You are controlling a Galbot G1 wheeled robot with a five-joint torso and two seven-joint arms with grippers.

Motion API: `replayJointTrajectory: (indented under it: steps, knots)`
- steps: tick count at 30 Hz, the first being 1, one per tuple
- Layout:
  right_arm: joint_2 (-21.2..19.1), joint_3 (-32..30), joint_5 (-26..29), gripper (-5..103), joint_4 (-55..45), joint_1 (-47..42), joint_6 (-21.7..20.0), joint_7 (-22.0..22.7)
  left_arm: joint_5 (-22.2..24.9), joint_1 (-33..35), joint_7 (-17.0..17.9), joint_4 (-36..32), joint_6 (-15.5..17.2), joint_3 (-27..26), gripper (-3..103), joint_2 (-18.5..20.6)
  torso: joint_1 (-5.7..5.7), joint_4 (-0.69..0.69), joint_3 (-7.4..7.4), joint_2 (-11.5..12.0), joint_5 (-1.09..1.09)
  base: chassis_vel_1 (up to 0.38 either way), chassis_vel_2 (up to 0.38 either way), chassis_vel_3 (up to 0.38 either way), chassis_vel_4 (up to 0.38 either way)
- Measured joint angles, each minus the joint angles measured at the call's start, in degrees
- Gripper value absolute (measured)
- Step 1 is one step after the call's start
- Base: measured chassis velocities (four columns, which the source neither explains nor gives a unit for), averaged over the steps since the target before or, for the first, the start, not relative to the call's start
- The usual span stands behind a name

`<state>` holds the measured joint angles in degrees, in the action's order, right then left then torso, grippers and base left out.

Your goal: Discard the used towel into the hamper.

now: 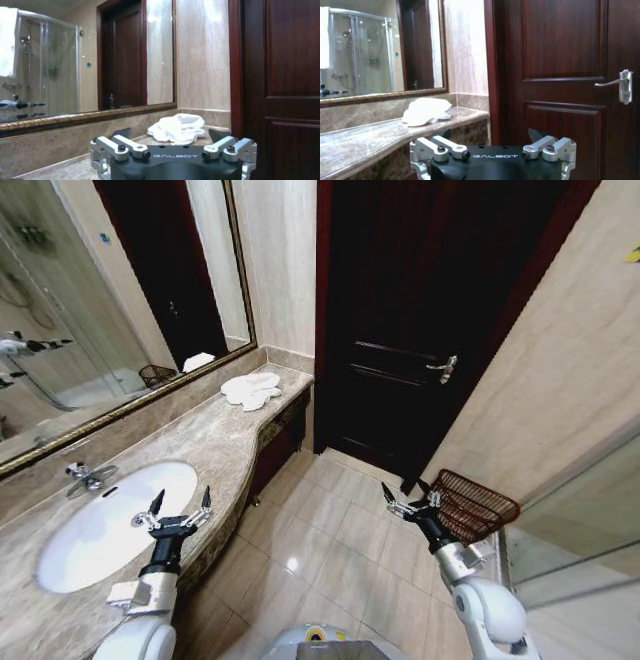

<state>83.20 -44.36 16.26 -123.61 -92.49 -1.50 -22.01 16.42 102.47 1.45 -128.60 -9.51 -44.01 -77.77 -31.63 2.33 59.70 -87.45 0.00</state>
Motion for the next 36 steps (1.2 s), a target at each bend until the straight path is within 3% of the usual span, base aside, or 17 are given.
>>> replayJointTrajectory:
  steps: [36]
  knots:
    - [0.2,0.1,-0.2,100,0.6,-0.5,1.2,-0.1,-0.6,0.1,-0.1,-0.7,0.0,0.1,100,0.0,-0.01,-0.01,0.0,0.0,0.01,-0.105,0.105,0.103,-0.111]
